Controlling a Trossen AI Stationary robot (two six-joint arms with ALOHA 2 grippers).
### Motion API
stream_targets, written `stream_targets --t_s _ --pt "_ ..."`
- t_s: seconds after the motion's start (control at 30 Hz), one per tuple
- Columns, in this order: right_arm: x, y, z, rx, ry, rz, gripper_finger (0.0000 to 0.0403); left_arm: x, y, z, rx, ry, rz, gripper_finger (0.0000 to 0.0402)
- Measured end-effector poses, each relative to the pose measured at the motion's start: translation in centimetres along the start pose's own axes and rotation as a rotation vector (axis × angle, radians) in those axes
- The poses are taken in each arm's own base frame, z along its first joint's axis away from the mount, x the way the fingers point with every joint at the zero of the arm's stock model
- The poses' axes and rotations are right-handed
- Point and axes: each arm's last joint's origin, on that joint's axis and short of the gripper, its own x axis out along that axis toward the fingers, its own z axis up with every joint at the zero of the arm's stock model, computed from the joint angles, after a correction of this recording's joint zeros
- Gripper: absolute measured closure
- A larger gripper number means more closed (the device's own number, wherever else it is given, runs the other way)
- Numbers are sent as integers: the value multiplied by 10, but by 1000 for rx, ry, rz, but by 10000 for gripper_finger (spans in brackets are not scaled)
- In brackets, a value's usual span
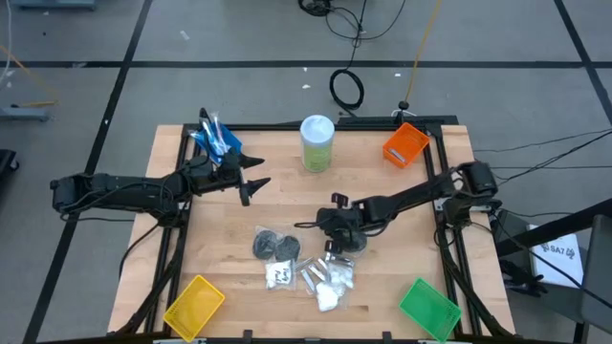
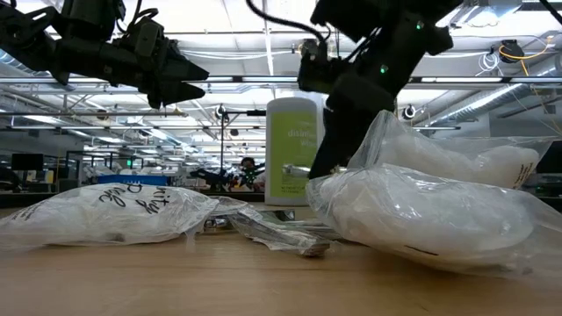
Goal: Pick & Place Travel size toiletries
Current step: Put the nail cutter into the orange bin
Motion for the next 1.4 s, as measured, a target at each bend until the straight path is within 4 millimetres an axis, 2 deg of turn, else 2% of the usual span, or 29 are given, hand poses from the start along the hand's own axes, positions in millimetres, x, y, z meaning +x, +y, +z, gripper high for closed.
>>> stream_targets --t_s 0.2,0.33,0.63,0.87,1.03,1.2,1.3,1.4 --pt "-24 -2 11 -26 -81 16 360 0 0 0 0 0 0 80" --pt "-29 -2 13 -18 -154 33 360 0 0 0 0 -1 0 80" --pt "-26 -4 -7 -72 -337 168 360 0 0 0 1 -1 0 80" --pt "-43 -8 -25 -148 -341 271 360 0 0 0 2 -2 0 80" --pt "-58 -9 -37 -187 -368 476 360 0 0 1 1 -6 -1 80" --pt "-75 -9 -47 -260 -567 697 360 0 0 1 1 -8 -1 80" --pt "-81 -15 -55 -236 -620 710 360 0 0 1 1 -8 -1 80" --pt "-82 -22 -59 -178 -619 648 360 0 0 1 1 -8 -1 80"
